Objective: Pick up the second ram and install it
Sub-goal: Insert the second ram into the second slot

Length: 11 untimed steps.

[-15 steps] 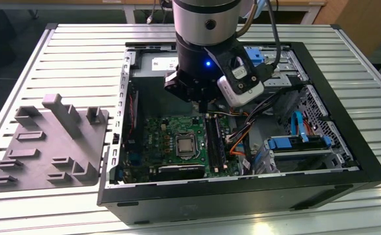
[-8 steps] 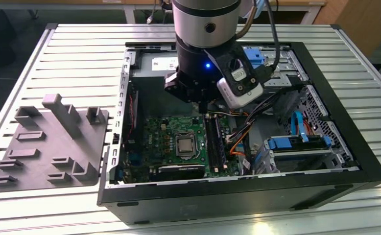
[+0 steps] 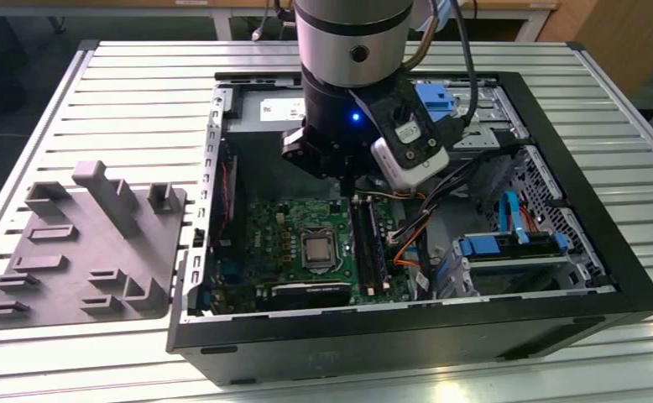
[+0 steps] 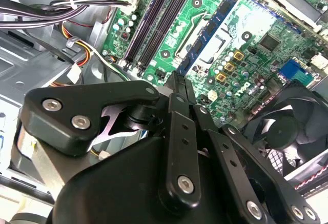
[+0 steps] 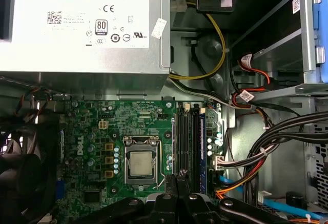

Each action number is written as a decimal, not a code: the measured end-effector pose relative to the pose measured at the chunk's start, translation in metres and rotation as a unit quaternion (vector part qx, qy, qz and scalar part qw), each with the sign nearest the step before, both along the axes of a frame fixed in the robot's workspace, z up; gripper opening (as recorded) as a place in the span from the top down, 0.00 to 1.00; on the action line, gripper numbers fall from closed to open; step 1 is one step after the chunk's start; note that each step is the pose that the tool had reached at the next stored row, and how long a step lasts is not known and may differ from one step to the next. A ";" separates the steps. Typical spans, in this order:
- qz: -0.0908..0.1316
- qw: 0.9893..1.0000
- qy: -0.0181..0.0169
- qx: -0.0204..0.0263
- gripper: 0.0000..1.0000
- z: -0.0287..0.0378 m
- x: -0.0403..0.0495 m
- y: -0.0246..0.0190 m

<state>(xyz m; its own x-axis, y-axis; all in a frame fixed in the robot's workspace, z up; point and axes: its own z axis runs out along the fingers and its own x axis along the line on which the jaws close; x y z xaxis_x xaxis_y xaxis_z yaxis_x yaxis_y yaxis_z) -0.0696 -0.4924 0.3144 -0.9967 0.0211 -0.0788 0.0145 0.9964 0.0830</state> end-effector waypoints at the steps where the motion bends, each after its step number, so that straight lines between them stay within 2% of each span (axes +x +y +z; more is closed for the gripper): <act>1: 0.000 1.000 0.000 0.000 0.88 -0.0008 0.0000 0.0000; 11: -0.002 1.000 0.000 0.000 0.88 -0.0057 0.0001 0.0000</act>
<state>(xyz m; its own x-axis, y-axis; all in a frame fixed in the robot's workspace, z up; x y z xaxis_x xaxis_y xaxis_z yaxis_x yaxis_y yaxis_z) -0.0695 -0.4924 0.3087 -0.9966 0.0260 -0.0788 0.0194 0.9964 0.0831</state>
